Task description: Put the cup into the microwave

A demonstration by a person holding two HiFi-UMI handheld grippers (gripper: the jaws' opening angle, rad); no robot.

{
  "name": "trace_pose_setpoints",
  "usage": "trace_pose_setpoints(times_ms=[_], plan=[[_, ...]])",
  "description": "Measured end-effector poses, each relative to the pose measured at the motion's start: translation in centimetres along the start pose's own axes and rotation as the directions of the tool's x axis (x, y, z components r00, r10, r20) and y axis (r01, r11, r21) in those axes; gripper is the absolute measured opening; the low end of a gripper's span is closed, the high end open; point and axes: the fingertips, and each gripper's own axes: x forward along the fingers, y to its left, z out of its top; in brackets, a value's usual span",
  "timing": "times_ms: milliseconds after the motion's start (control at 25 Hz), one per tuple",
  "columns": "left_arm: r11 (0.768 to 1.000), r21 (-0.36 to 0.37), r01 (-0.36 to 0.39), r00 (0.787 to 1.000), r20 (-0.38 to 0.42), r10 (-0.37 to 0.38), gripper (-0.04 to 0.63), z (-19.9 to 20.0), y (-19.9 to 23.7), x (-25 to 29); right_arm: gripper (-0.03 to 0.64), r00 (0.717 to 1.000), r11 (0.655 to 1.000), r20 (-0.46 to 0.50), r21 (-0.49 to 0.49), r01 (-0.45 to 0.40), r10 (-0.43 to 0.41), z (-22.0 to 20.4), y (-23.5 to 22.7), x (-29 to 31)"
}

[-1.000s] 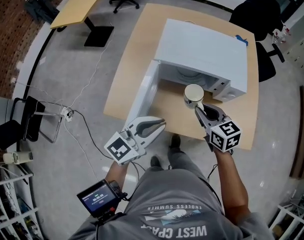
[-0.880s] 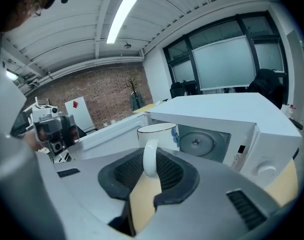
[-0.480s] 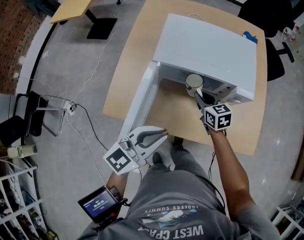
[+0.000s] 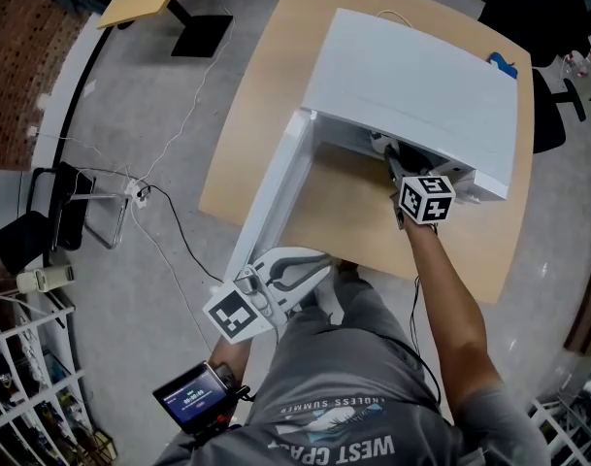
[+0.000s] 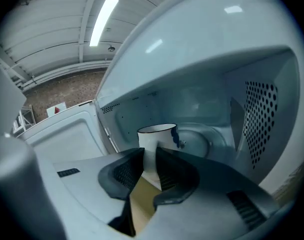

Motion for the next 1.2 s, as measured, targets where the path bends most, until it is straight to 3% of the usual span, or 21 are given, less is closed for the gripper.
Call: trace_pose_setpoints(times_ms=[520, 920, 1040, 1200], plan=[[1.000, -0.026, 0.001, 1.000, -0.001, -0.001, 0.025, -0.9, 0.1, 0.0, 0.077, 0.990, 0.996, 0.133, -0.065, 0.062, -0.053, 0.4, -2.7, 3.1], [1.000, -0.024, 0.013, 1.000, -0.008, -0.013, 0.025, -1.1, -0.4, -0.1, 0.077, 0.994, 0.991, 0.085, -0.113, 0.073, -0.064, 0.2, -3.7, 4.2], [1.000, -0.014, 0.022, 1.000, 0.000, -0.022, 0.025, -0.7, -0.9, -0.3, 0.146, 0.993, 0.989, 0.088, -0.113, 0.091, -0.081, 0.2, -3.6, 3.7], [1.000, -0.002, 0.027, 1.000, 0.011, -0.027, 0.025, -0.4, -1.5, -1.0, 0.158, 0.989, 0.985, 0.078, -0.110, 0.132, -0.124, -0.6, -3.6, 1.8]])
